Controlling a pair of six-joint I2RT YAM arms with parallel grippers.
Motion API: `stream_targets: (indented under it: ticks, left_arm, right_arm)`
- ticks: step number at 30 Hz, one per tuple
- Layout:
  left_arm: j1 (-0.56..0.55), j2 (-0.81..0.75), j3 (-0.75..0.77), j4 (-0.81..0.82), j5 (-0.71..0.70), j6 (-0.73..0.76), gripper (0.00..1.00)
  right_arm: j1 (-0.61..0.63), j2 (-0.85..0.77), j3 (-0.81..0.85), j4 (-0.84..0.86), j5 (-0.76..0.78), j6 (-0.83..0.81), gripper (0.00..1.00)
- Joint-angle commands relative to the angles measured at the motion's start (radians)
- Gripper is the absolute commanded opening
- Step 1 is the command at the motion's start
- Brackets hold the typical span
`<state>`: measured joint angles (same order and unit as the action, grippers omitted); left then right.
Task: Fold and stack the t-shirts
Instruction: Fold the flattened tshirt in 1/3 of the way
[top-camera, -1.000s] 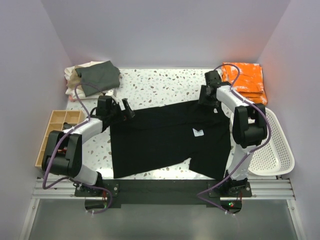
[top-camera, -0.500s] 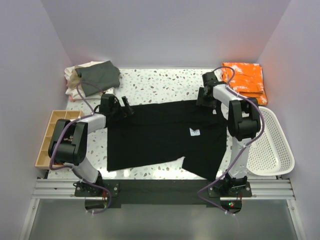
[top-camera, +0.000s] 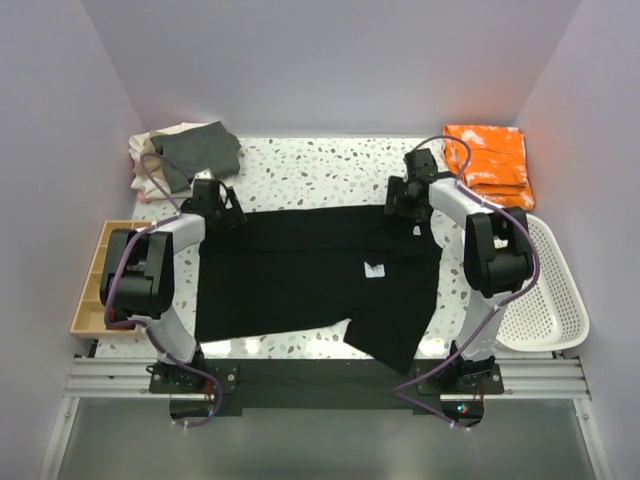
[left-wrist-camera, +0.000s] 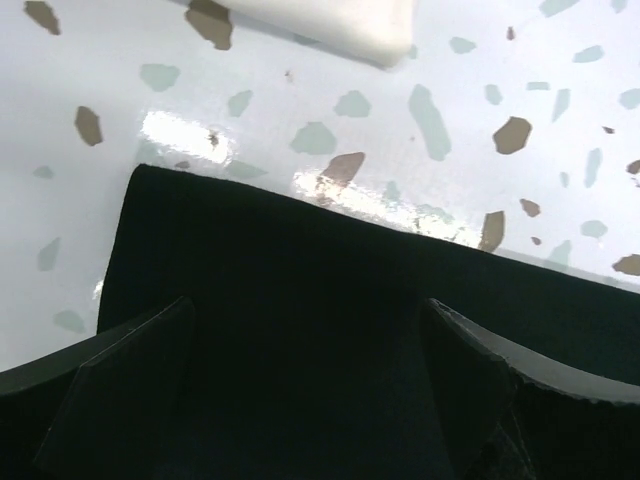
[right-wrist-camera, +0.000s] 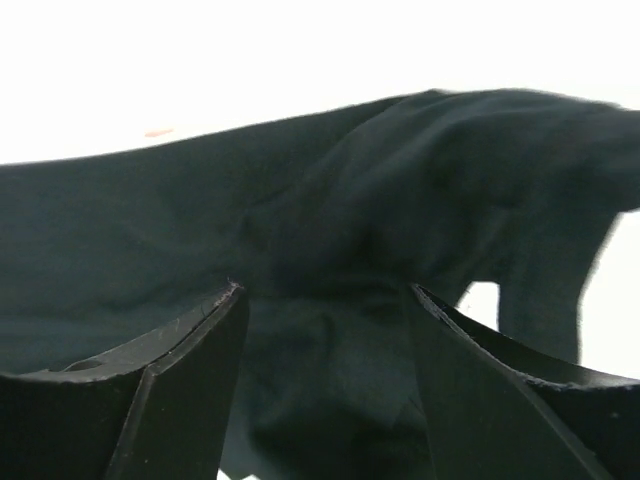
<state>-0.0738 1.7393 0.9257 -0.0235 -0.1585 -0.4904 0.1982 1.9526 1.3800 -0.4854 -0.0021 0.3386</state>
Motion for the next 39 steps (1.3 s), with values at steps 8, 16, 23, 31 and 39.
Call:
stream_targets:
  ticks: [8,16,23,31,39]
  left_arm:
    - [0.019,-0.067,0.002,-0.038,-0.039,0.033,1.0]
    - [0.017,-0.072,-0.014,-0.013,-0.02,0.039,1.0]
    - [0.019,-0.063,-0.016,0.002,-0.006,0.044,1.0]
    - [0.019,-0.052,-0.024,0.008,-0.003,0.046,1.0]
    - [0.019,-0.044,-0.022,0.007,0.011,0.044,1.0]
  right_arm:
    - [-0.083,-0.175,-0.004,0.039,0.173,0.028,0.63]
    - [-0.195,-0.127,-0.136,0.254,-0.091,0.066,0.56]
    - [-0.272,-0.096,-0.196,0.438,-0.286,0.1,0.56]
    - [-0.273,-0.124,-0.268,0.527,-0.361,0.116,0.55]
    - [-0.273,-0.075,-0.223,0.528,-0.401,0.123,0.53]
